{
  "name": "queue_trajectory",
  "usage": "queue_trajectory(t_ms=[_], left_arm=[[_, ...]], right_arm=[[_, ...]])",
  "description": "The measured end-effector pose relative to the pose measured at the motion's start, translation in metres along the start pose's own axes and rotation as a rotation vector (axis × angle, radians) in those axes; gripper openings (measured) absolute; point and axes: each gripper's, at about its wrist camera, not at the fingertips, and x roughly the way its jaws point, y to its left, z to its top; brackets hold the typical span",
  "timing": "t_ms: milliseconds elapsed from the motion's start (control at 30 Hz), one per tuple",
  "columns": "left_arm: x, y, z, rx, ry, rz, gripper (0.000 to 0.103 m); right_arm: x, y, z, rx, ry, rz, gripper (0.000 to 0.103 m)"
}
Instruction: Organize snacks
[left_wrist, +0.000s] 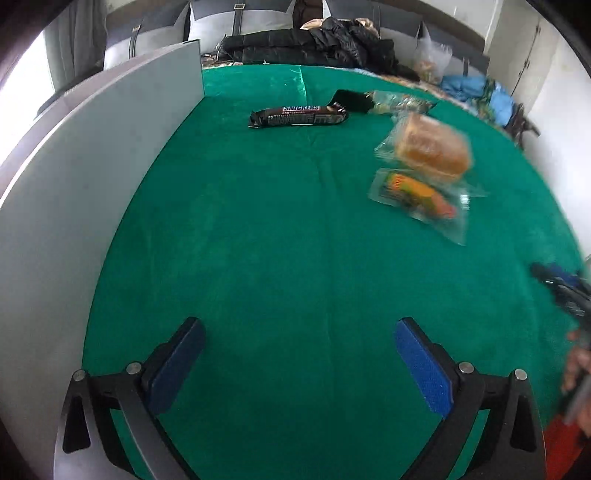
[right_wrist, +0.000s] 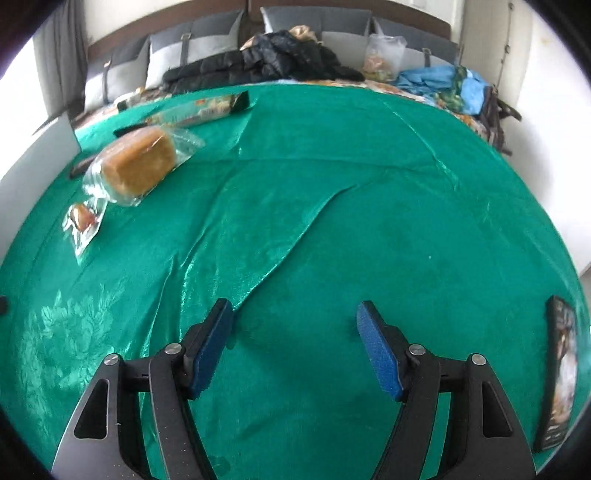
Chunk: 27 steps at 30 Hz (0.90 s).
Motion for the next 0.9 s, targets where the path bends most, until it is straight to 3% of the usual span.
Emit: queue_trajectory(t_ms=[200, 367, 900], left_arm=[[0.016, 0.012, 0.014, 0.000, -0.034, 0.058, 0.101], [0.017, 0.013, 0.004, 0.003, -0.099, 0.072, 0.103], [0.020, 0.011, 0.005, -0.003, -0.105, 0.076, 0.103]], right_arm=[[0.004, -0.003, 0.000, 0.028, -0.001, -0.003, 0.083], [0.001, -0.002, -0.002, 0.035, 0.002, -0.015, 0.086], [0.002, -0.003, -0.002, 0.034, 0.003, -0.015, 0.087]])
